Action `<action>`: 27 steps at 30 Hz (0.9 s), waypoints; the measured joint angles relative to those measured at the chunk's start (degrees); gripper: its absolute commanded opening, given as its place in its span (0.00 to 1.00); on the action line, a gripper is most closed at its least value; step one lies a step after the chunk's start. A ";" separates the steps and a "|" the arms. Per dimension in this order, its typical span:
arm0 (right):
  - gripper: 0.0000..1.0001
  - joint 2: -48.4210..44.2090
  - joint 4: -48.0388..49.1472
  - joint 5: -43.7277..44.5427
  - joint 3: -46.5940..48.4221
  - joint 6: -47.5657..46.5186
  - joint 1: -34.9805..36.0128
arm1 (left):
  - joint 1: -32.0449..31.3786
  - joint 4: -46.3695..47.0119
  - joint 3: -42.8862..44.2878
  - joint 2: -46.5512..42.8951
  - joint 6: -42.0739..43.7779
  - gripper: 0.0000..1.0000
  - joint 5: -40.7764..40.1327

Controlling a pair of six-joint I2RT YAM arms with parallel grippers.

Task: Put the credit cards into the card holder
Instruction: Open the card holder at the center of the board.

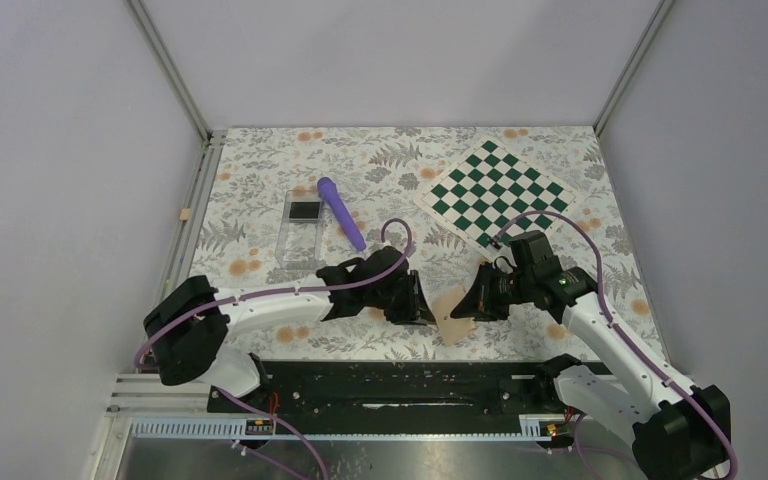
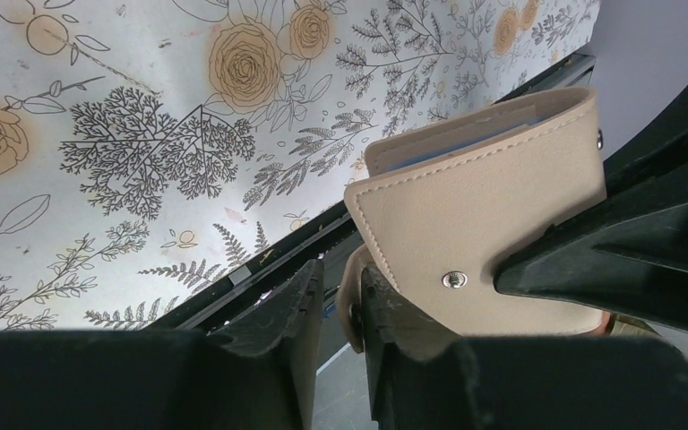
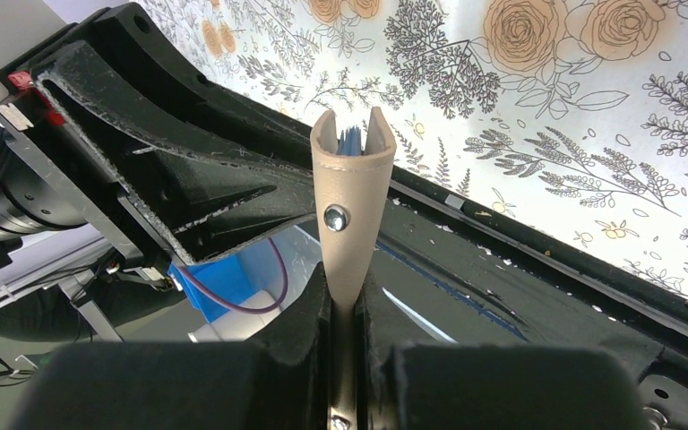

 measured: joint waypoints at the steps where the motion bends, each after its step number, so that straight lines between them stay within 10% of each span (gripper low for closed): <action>1: 0.00 0.00 0.02 -0.28 0.00 0.13 0.00 | 0.00 0.00 0.11 0.00 0.17 0.13 0.00; 7: 0.05 0.00 0.17 -0.79 0.20 0.52 0.00 | -0.02 0.04 0.28 -0.04 0.90 0.00 -0.13; 16: 0.81 0.52 -1.81 -0.07 4.79 -2.91 0.00 | -0.02 -8.50 2.64 -6.60 7.10 0.00 -6.05; 27: 0.99 0.35 -6.03 2.69 20.28 -15.85 0.00 | 0.00 -27.17 15.74 -20.41 25.92 0.00 -15.96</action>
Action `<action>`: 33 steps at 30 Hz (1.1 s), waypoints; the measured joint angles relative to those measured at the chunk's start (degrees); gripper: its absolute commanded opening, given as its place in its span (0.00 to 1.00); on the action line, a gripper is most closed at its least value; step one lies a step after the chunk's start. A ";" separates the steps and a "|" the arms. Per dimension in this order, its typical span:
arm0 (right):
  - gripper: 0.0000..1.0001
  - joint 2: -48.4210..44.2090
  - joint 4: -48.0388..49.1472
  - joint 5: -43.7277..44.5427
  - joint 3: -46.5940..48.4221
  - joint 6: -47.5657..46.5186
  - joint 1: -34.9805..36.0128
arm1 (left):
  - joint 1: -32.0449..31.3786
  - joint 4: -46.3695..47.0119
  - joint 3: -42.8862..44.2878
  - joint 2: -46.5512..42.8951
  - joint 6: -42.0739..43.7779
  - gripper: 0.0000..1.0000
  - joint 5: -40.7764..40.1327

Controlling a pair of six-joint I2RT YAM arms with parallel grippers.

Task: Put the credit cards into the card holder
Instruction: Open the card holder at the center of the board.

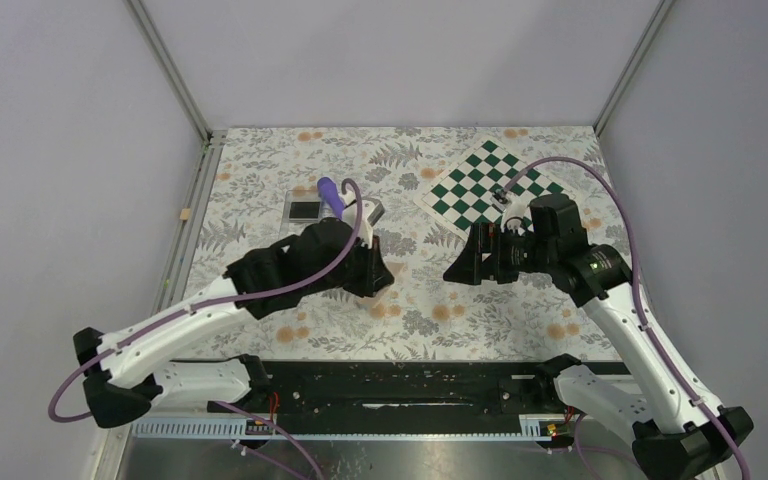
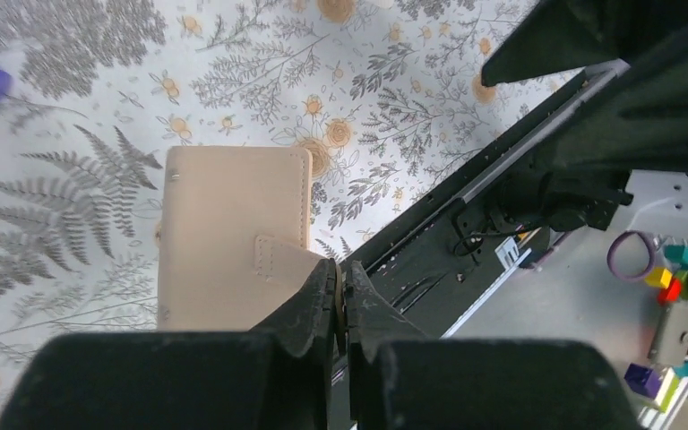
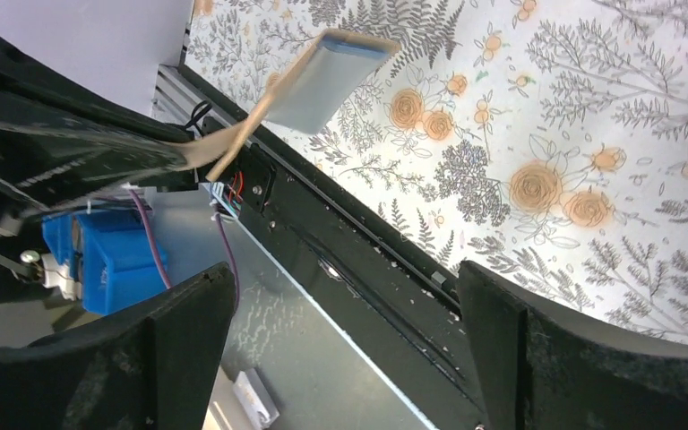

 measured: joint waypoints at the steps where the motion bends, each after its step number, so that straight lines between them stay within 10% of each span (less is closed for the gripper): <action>1: 0.99 -0.04 -0.02 -0.07 0.39 -0.76 0.00 | 0.00 -1.33 1.09 -0.90 1.88 0.00 -0.11; 33: 0.98 2.80 33.44 -25.33 0.94 -8.41 16.74 | -0.02 -11.54 16.24 -3.37 16.92 0.00 35.87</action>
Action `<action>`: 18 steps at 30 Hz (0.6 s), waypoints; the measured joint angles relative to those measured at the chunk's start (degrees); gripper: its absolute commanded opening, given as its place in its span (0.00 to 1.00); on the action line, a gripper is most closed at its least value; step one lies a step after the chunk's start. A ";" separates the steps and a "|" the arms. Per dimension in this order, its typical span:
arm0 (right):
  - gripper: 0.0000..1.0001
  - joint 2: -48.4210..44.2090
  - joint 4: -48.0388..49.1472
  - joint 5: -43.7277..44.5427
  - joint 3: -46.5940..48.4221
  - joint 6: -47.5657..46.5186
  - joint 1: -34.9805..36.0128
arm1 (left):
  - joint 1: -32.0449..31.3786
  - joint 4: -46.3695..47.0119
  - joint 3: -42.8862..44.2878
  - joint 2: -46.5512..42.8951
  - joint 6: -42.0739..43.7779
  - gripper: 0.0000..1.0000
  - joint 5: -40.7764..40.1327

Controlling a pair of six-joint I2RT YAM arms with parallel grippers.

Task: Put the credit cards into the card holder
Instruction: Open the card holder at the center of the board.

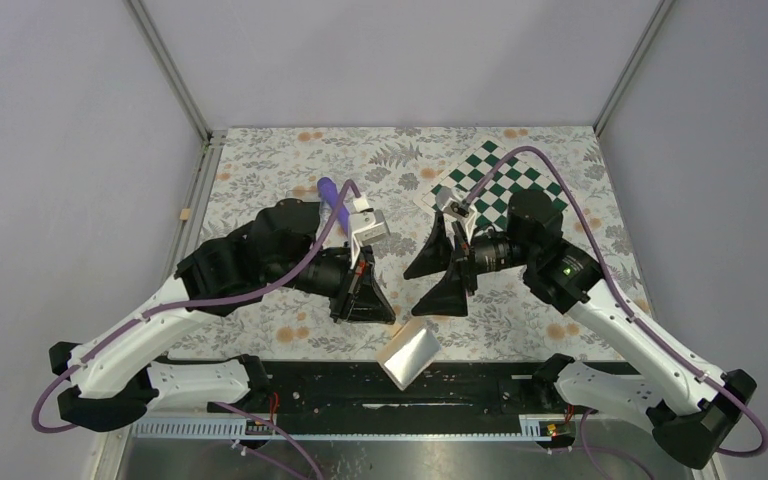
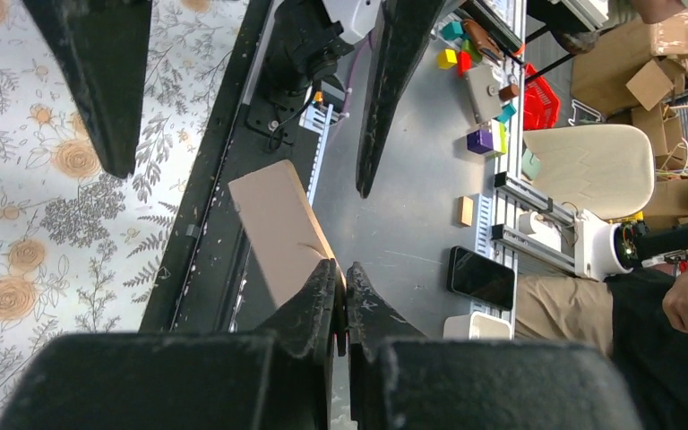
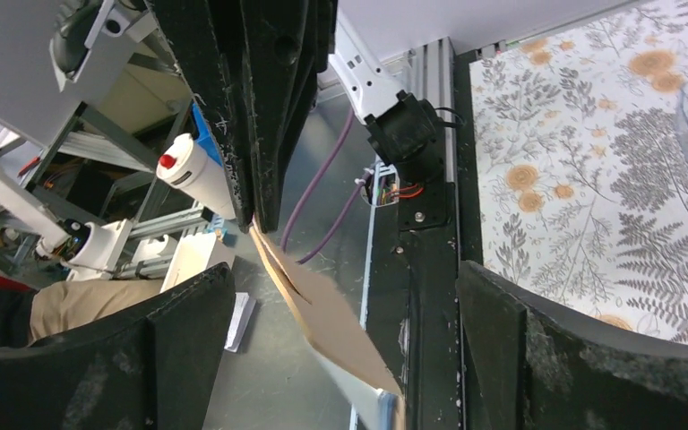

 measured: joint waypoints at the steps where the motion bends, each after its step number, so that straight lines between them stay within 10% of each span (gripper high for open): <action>1: 0.98 0.26 1.42 -0.57 -0.20 0.76 0.33 | 0.02 0.35 -0.02 0.00 -0.17 0.00 0.31; 18: 0.79 -0.04 16.59 -2.86 -8.44 13.97 5.79 | 2.49 8.17 -3.76 -2.56 -3.48 0.00 0.57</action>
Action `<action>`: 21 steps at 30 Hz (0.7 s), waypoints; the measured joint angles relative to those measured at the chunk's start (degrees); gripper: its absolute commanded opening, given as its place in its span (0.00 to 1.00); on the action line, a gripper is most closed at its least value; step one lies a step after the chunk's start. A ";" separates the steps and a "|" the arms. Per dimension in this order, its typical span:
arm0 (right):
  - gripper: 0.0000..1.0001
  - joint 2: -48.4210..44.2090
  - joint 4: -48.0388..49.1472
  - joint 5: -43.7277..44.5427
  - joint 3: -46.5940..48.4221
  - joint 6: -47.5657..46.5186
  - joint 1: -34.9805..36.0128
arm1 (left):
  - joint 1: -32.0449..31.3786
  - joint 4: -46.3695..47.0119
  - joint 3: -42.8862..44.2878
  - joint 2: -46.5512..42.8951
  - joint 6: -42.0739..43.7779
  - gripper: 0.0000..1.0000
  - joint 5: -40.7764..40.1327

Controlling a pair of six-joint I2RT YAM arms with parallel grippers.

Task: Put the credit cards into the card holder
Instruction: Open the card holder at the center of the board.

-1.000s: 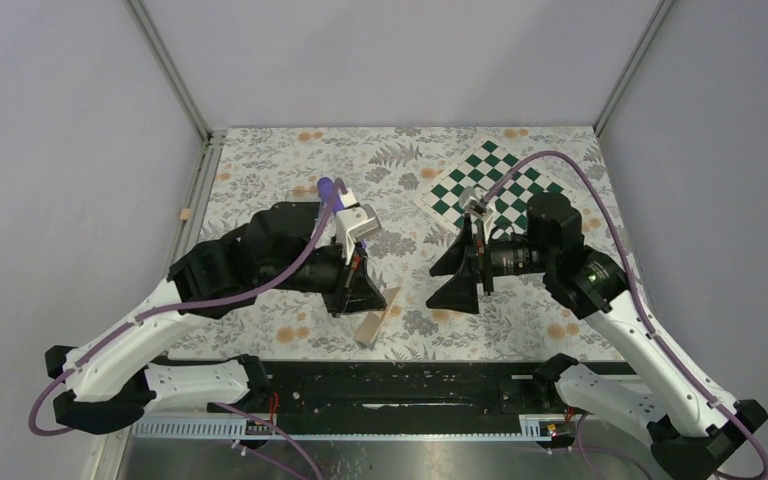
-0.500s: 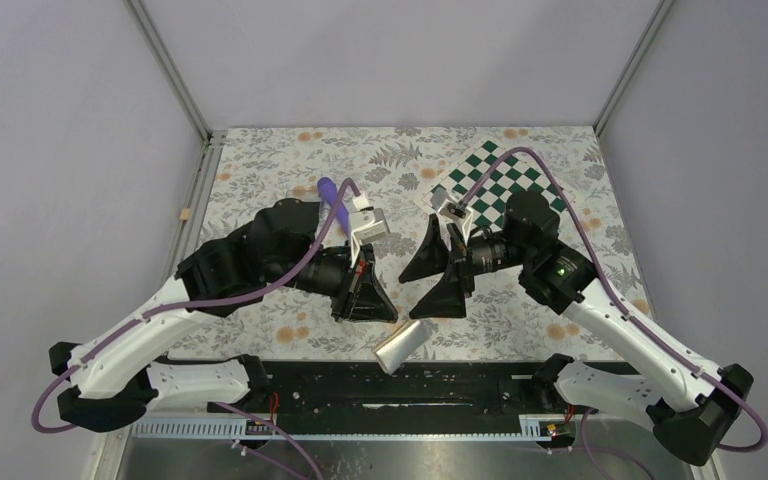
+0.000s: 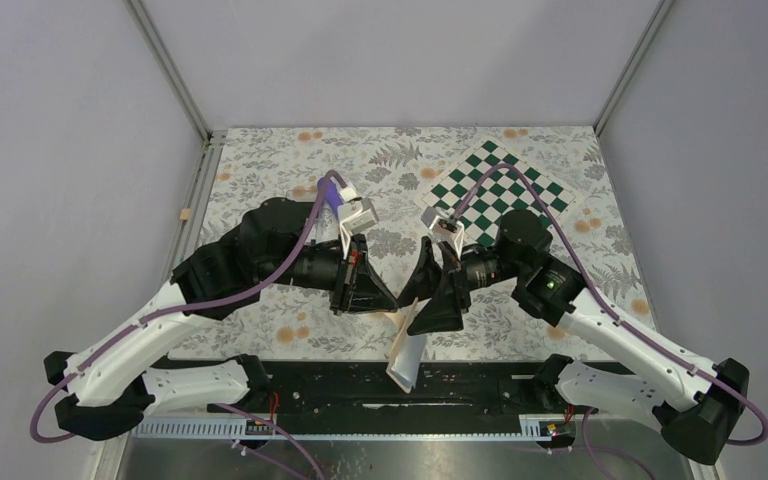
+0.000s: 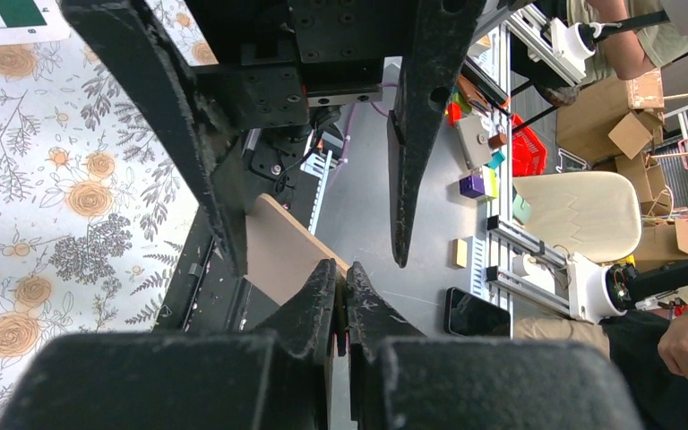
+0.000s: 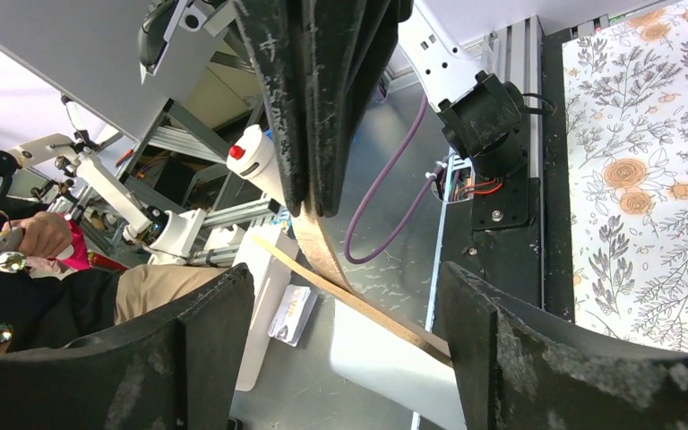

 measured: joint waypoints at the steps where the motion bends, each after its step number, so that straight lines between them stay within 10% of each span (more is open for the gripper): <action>1: 0.77 -0.39 -0.04 0.17 0.00 0.02 0.15 | 0.13 0.31 -0.07 -0.11 -0.20 0.00 0.00; 21: 0.65 -4.48 -10.95 2.62 -0.63 -2.97 1.11 | 2.40 1.03 -2.64 -2.08 -2.01 0.00 -0.17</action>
